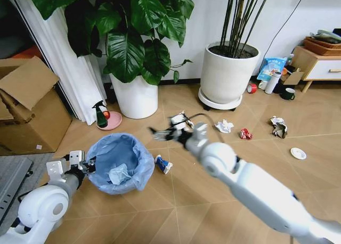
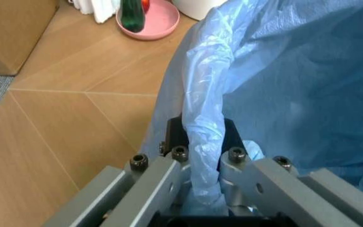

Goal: Pick up the trash bin and place the garbage on the floor into it.

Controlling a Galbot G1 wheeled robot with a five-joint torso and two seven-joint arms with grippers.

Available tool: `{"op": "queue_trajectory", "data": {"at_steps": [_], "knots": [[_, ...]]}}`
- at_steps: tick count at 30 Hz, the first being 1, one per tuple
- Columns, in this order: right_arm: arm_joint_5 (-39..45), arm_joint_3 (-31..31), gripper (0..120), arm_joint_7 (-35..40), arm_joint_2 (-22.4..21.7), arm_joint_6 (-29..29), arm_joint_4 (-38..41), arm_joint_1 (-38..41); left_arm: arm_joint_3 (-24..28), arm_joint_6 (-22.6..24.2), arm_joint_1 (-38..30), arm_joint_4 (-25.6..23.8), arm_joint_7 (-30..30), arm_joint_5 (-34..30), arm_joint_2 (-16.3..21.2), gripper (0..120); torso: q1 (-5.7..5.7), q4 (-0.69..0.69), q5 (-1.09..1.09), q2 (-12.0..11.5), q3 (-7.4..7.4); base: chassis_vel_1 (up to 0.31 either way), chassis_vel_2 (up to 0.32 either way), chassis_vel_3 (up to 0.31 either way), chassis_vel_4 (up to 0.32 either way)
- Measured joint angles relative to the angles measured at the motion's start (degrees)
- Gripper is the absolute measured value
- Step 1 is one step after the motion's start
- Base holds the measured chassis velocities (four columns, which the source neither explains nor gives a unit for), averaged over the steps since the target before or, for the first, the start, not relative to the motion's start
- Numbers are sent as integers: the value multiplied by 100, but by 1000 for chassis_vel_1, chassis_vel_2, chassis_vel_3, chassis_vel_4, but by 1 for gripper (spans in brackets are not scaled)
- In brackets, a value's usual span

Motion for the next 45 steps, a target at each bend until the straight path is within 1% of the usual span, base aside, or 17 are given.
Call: {"op": "queue_trajectory", "data": {"at_steps": [1,3,4,5,9,10,14,19,27,29,31,34,37,45], "knots": [[-102,206,100,-57,-45,13,-4,-252,-10,-6,0,10,9,25,-11,0,0,0,1,0,0,0,0,0,0],[-178,318,100,-95,-66,22,-16,-400,-18,-12,-1,16,11,42,-15,0,0,0,1,0,0,0,0,0,0],[-344,541,100,-177,-103,79,-50,-724,-34,-25,2,27,21,66,-24,0,0,0,1,0,0,0,0,0,0],[-344,541,100,-177,-103,79,-50,-724,-34,-25,2,27,21,66,-24,0,0,0,1,0,0,0,0,0,0],[-691,1002,100,-440,-147,159,-123,-1330,-74,-60,33,27,27,108,-69,0,0,0,1,0,0,0,0,0,0],[-691,1002,100,-440,-147,159,-123,-1330,-74,-60,33,27,27,108,-69,0,0,0,1,0,0,0,0,0,0],[-839,1346,100,-546,-121,213,-133,-1770,-72,-85,86,-48,33,178,-87,0,0,1,1,0,0,0,0,0,0],[-978,1623,100,-705,-105,316,-132,-2157,-59,-108,100,-78,34,233,-115,0,0,1,-1,0,0,0,0,0,0],[-1134,1805,100,-804,-79,418,-120,-2493,-59,-128,162,-151,27,274,-146,0,-1,0,-1,0,0,-39,33,42,-55],[-1172,1812,100,-825,-68,440,-109,-2562,-63,-135,193,-174,25,292,-158,0,-1,2,-1,0,0,-113,117,158,-144],[-1182,1812,100,-835,-62,444,-106,-2579,-70,-136,204,-185,24,297,-159,0,0,2,-1,0,0,-124,122,177,-137],[-1213,1803,100,-855,-34,464,-105,-2618,-93,-143,241,-217,24,307,-158,0,1,-1,-2,-1,1,-143,127,156,-143],[-1231,1771,100,-865,-23,475,-104,-2630,-111,-151,260,-241,24,313,-153,0,0,0,0,-1,1,-136,129,131,-140],[-1252,1708,100,-888,-14,475,-87,-2633,-117,-165,274,-254,20,325,-156,0,0,1,-2,-1,1,-111,125,122,-128]]}}
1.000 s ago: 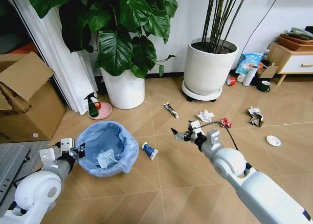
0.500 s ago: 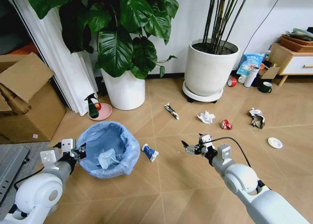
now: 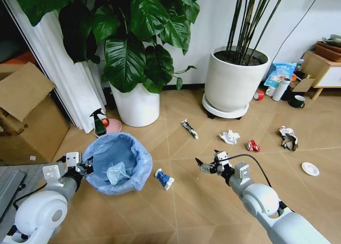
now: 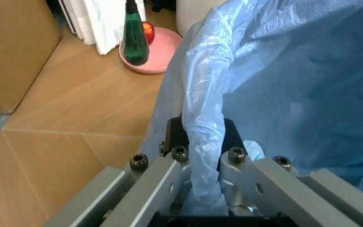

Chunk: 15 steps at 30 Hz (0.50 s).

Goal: Pick up the trash bin and place the garbage on the floor into it.

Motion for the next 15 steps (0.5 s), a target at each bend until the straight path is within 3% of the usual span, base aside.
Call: {"op": "queue_trajectory", "data": {"at_steps": [8,15], "knots": [[-56,-479,100,-389,-144,259,-234,140,3,-15,2,-14,-2,23,-41,0,1,-2,1,0,1,-121,91,112,-96],[-86,-1853,100,-939,-110,466,-1145,1145,-20,-24,35,-73,-10,31,-53,0,0,0,-1,0,-1,14,-1,-5,3]]}}
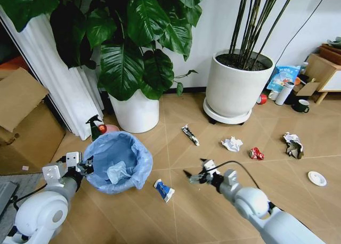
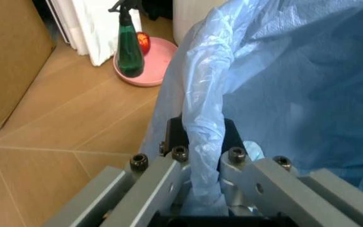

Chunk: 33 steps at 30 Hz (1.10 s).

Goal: Pick up the trash bin and place the garbage on the floor into it.

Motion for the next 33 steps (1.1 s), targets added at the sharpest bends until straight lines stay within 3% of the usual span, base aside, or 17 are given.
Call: {"op": "queue_trajectory", "data": {"at_steps": [7,10,16,22,26,33], "knots": [[-2,-1038,100,-27,522,97,-1238,768,-45,-6,24,-52,-42,-18,5,0,0,0,0,0,1,0,0,0,0],[-108,-1358,100,-80,986,317,-1850,1020,-61,-12,25,-82,-60,-29,34,0,0,-1,1,0,1,0,0,0,0],[-217,-1453,100,-180,1544,430,-2528,1134,-67,-14,56,-129,-67,-32,63,0,0,0,1,0,1,0,0,0,0],[-244,-1405,100,-196,1700,440,-2878,1139,-60,-19,73,-156,-69,-32,64,0,0,-1,1,0,0,0,0,0,0],[-338,-1340,81,-283,1817,502,-3299,1148,-50,-25,77,-163,-69,-32,69,0,0,-2,1,0,1,0,0,0,0],[-427,-1276,61,-362,1894,582,-3481,1132,-50,-32,76,-178,-70,-32,94,0,0,-1,2,0,1,0,0,0,0]]}}
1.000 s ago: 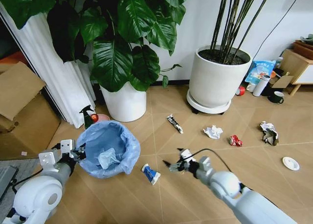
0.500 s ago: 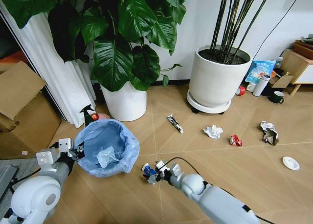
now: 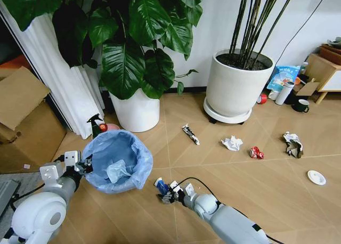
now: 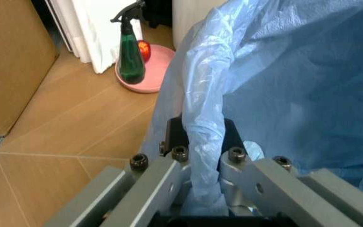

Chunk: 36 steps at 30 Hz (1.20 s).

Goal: Pick up the trash bin and place the garbage on the floor into it.

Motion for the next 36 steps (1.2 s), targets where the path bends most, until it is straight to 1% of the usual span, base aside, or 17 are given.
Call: {"op": "queue_trajectory", "data": {"at_steps": [3,4,5,7,8,9,12,13,15,17,28,30,31,32,34,35,36], "knots": [[-24,41,46,-2,66,24,-91,-5,15,-2,-2,-2,0,-1,3,0,0,0,0,0,0,0,0,0,0],[-24,41,46,-2,66,24,-91,-5,15,-2,-2,-2,0,-1,3,0,0,0,0,0,0,0,0,0,0],[-33,56,43,-2,86,36,-118,-5,18,-4,-2,-3,0,-2,5,0,0,0,0,0,0,0,0,0,0],[-42,87,31,-1,115,60,-154,0,18,-8,1,-11,-1,-2,18,0,0,0,0,0,0,0,0,0,0],[-47,100,28,-1,121,66,-163,1,17,-8,4,-14,0,-2,25,0,0,0,0,0,0,0,0,0,0],[-47,100,28,-1,121,66,-163,1,17,-8,4,-14,0,-2,25,0,0,0,0,0,0,0,0,0,0],[-83,160,14,9,139,98,-182,-3,9,-11,6,-19,0,-2,48,0,0,0,0,0,0,0,0,0,0],[-83,160,14,9,139,98,-182,-3,9,-11,6,-19,0,-2,48,0,0,0,0,0,0,0,0,0,0],[-99,213,5,16,141,106,-178,-27,9,-12,0,-19,-1,-4,50,0,0,1,1,0,0,0,0,0,0],[-121,275,0,25,145,121,-174,-57,18,-12,-5,-19,-2,-4,50,0,0,1,1,0,0,0,0,0,0],[-159,644,0,142,169,130,-63,-231,28,-14,-7,-4,0,-5,48,0,0,0,1,0,0,0,0,0,0],[-112,909,0,256,167,115,131,-288,27,-14,-9,19,6,-8,65,0,0,1,0,0,0,0,0,0,0],[-112,909,0,256,167,115,131,-288,27,-14,-9,19,6,-8,65,0,0,1,0,0,0,0,0,0,0],[-50,1044,0,299,142,91,281,-314,27,-14,-11,33,7,-9,71,0,0,0,2,0,1,0,0,0,0],[198,1450,0,428,-81,5,953,-370,42,17,-15,69,12,-17,90,0,0,0,1,0,0,0,0,0,0],[198,1450,0,428,-81,5,953,-370,42,17,-15,69,12,-17,90,0,0,0,1,0,0,0,0,0,0],[291,1551,0,457,-193,-38,1209,-388,61,39,-23,90,15,-29,98,0,0,1,1,0,0,0,0,0,0]]}}
